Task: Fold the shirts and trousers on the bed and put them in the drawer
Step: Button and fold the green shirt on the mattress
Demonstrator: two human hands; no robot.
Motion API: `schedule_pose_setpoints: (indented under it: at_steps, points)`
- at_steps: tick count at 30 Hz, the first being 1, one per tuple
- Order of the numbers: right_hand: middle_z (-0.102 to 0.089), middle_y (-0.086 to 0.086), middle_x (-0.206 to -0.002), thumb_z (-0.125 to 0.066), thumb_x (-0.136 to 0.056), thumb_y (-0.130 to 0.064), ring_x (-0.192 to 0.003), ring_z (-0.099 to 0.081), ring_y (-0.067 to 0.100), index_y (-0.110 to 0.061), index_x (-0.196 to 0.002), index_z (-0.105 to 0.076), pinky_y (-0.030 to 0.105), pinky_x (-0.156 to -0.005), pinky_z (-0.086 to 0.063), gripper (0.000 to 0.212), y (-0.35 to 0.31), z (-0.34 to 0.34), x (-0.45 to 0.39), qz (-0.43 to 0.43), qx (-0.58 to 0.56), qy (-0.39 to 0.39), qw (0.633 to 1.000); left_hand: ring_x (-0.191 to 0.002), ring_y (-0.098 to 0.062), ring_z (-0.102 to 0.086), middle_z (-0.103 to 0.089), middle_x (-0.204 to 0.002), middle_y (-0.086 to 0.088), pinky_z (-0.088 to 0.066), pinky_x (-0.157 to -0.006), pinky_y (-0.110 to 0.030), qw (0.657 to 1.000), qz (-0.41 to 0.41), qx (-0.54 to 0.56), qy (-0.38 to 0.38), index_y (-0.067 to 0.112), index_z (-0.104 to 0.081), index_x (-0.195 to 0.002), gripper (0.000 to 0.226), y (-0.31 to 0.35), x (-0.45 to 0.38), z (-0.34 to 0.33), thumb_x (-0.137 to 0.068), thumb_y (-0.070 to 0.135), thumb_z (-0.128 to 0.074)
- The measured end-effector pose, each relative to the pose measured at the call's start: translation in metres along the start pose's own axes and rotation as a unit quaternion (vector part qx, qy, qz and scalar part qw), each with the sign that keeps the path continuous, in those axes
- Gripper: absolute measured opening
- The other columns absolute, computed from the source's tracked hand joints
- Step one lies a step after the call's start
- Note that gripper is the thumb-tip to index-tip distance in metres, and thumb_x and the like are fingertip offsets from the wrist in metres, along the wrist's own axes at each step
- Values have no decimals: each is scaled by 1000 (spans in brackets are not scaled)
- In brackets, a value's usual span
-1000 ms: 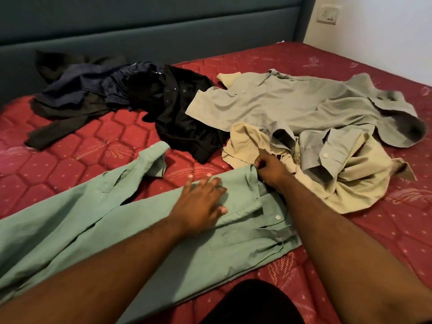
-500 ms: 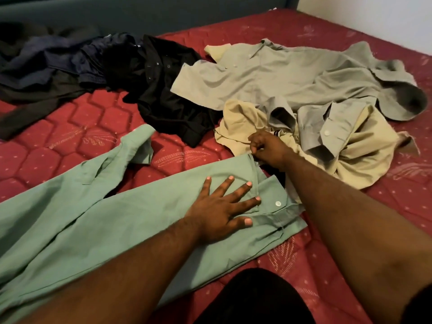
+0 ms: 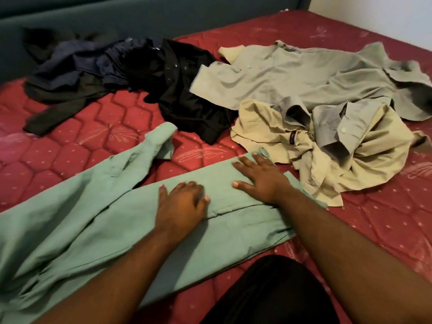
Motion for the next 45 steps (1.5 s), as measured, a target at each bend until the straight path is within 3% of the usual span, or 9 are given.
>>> schedule_pose_setpoints:
  at_steps: [5, 10, 14, 18, 29, 33, 36, 41, 45]
  points:
    - [-17, 4, -161, -28, -73, -90, -148, -4, 30, -31, -145, -37, 58, -114, 5, 93, -53, 35, -13, -50, 120, -19, 991, -87, 20, -58, -70, -94, 19, -39, -81, -1, 966, 75, 220, 117, 23, -77, -95, 20, -96, 87, 70, -86, 39, -69]
    - [-64, 5, -117, -66, -83, -47, -112, -57, 26, -19, -114, -66, 40, -97, -44, 41, -169, 29, -33, 12, -136, 50, 989, -93, -31, -66, -72, -103, -12, -47, -84, -37, 918, 266, 132, 264, 13, -72, -109, 21, -191, 156, 124, -89, 18, -67]
    - [-59, 12, -83, -65, -89, -11, -56, -52, 22, -33, -133, -39, 33, -49, -49, 55, -261, 7, -49, -131, -614, 19, 778, -85, -30, -66, -67, -106, -14, -47, -65, -31, 894, 392, 174, 130, 16, -60, -129, 50, -237, 197, 132, -83, 28, -74]
    - [-38, 9, -66, -52, -92, 9, -39, -35, 12, -35, -114, -34, 19, -36, -37, 52, -286, -6, -70, -206, -739, 36, 641, -103, -27, -64, -68, -116, -7, -47, -80, -28, 920, 338, 138, 140, 20, -65, -122, 46, -250, 226, 127, -78, 23, -78]
    - [-58, 16, -88, -50, -93, 5, -58, -50, 22, -24, -142, -35, 29, -48, -43, 60, -321, 9, -53, -215, -641, 41, 735, -79, -16, -66, -72, -82, -5, -58, -71, -34, 735, 237, 605, 192, 10, -67, -62, 14, -285, 282, 129, -71, 3, -60]
    - [-10, 16, -159, -52, -94, -12, -121, -51, 37, -34, -151, -23, 41, -90, -48, 67, -336, 1, -50, 23, -151, 38, 988, -59, -14, -46, -46, -56, -2, -43, -59, -29, 841, 276, 458, 85, 18, -52, -46, 38, -292, 290, 117, -79, 20, -70]
    - [-18, 4, -158, -51, -93, -32, -132, -36, 33, -34, -135, -46, 48, -103, -35, 43, -353, 1, -60, 128, 134, 13, 983, -51, -9, -31, -31, -51, 6, -24, -54, -28, 899, 247, 354, 64, 22, -38, -48, 53, -295, 284, 117, -91, 33, -67]
    - [-66, 5, -107, -45, -90, -24, -113, -60, 22, -20, -108, -53, 49, -116, 10, 20, -363, 41, -53, 185, 124, 127, 967, -50, -25, -55, -58, -57, -9, -47, -52, -30, 790, 424, 420, 141, 2, -66, -73, 45, -320, 265, 127, -94, 41, -60]
    - [-66, 7, -71, -41, -81, -33, -63, -66, 30, -21, -101, -52, 43, -82, -52, 26, -352, 57, 38, 244, -17, 281, 928, -68, -35, -63, -59, -90, -15, -53, -51, -38, 822, 467, 324, 45, 9, -51, -100, 52, -331, 249, 125, -87, 58, -59]
Point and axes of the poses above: each hand's wrist, its own x-axis away from the middle knuckle, its own z-axis out of the back of the hand, y = z × x, the point moved 2 cm from there along -x, towards the middle knuckle
